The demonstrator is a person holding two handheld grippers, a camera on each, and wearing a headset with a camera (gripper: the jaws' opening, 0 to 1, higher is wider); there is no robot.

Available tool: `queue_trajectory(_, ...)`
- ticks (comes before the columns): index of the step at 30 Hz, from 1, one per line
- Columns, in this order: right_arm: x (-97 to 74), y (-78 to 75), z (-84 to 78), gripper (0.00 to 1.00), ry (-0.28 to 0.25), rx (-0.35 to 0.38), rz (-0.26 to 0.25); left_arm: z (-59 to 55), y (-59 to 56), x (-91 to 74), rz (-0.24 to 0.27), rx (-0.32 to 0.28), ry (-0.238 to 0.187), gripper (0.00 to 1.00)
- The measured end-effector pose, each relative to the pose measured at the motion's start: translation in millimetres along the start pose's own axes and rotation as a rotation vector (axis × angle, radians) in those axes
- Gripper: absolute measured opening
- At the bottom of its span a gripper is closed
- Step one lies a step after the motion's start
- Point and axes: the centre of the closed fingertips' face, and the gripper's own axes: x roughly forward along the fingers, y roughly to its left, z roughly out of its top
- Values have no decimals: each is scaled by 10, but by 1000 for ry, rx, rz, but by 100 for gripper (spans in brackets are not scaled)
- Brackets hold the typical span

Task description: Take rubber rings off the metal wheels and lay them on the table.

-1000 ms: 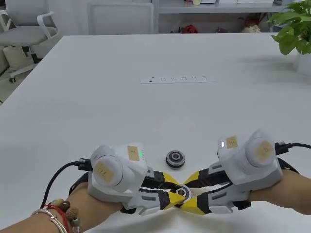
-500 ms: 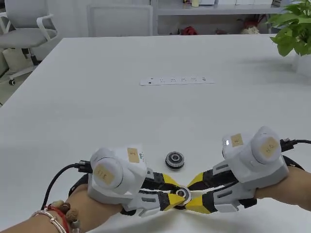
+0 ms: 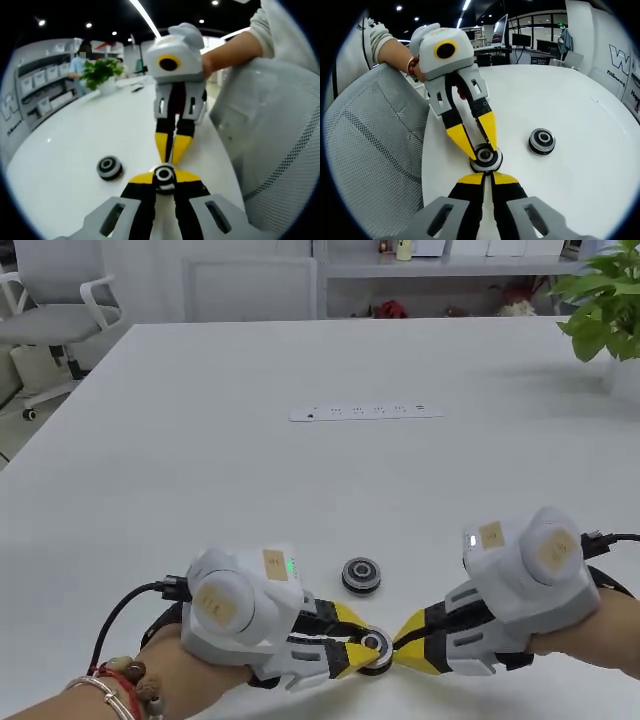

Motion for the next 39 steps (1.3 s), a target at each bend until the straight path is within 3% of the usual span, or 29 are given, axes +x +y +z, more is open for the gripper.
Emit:
queue_trajectory(3,2,8,2,4,-4,-8,1,2,1,-2,-1,-2,-3,14)
queue_trajectory(5,5,70,8,10,-9,5,35,2,0,-3,-1,-3,-5,14)
queue_trajectory(10,28,23,30,13,-8,-14,1,1,4,-5,0,-4,-7,14)
queue_trajectory(14,57,2,85,25,-36,-4,-15,0,4,-6,-1,-5,-7,14)
queue_trajectory(16,108,51,105,24,-38,-21,-3,0,5,-6,0,-4,-7,14)
queue_trajectory(17,116,9,117,25,-36,-59,-28,0,6,-5,-1,-4,-7,14)
queue_trajectory(19,127,28,125,24,-37,-59,-22,-1,8,-5,0,-4,-7,14)
queue_trajectory(30,61,27,72,19,-25,-30,5,-2,7,-2,0,-9,-7,14)
queue_trajectory(39,31,18,37,15,-23,58,23,-1,5,-3,0,-9,-8,14)
